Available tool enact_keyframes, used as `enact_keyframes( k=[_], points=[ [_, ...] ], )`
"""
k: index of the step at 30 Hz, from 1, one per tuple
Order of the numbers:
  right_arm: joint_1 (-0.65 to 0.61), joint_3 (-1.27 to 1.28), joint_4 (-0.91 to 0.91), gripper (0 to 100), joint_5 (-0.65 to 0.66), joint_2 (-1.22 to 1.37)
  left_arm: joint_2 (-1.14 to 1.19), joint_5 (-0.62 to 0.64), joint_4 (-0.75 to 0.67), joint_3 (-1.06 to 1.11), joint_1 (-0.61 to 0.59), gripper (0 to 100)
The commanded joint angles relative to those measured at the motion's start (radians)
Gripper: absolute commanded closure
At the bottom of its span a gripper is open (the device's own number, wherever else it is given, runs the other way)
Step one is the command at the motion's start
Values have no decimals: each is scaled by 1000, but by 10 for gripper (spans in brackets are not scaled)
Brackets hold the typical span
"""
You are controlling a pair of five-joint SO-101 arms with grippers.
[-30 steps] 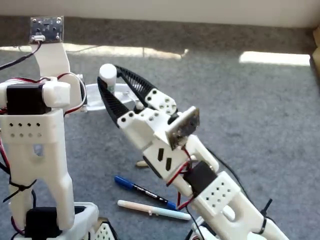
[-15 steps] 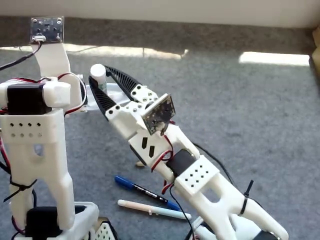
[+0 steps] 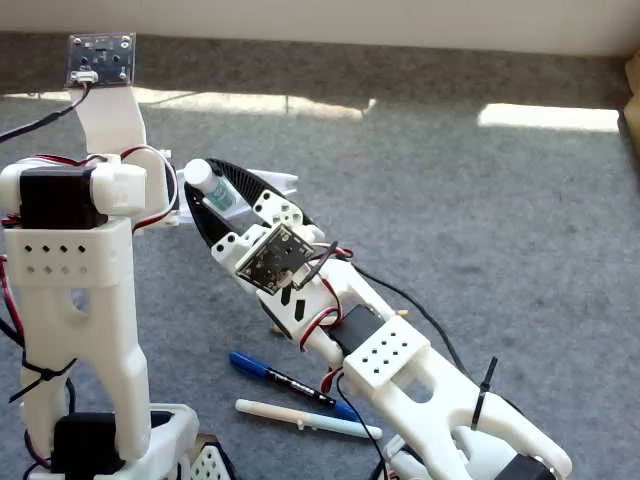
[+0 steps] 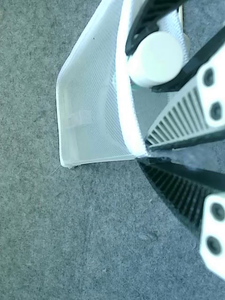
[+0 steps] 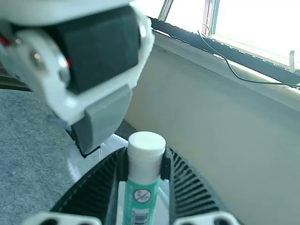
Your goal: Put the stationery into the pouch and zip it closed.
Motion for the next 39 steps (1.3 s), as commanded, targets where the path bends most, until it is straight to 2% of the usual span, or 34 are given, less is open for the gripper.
enact_keyframes(
  k=[1, 27, 33, 35, 39],
  points=[
    [16, -5, -21, 994, 17, -10, 10, -9, 0, 7, -12, 993],
    [87, -13, -16, 988, 17, -10, 10, -11, -2, 7, -12, 993],
    [87, -13, 44, 869, 14, -10, 10, -11, -2, 7, -12, 993],
    [90, -15, 105, 860, 14, -10, 10, -11, -2, 7, -12, 993],
    [90, -16, 119, 860, 14, -10, 10, -11, -2, 7, -12, 993]
  ],
)
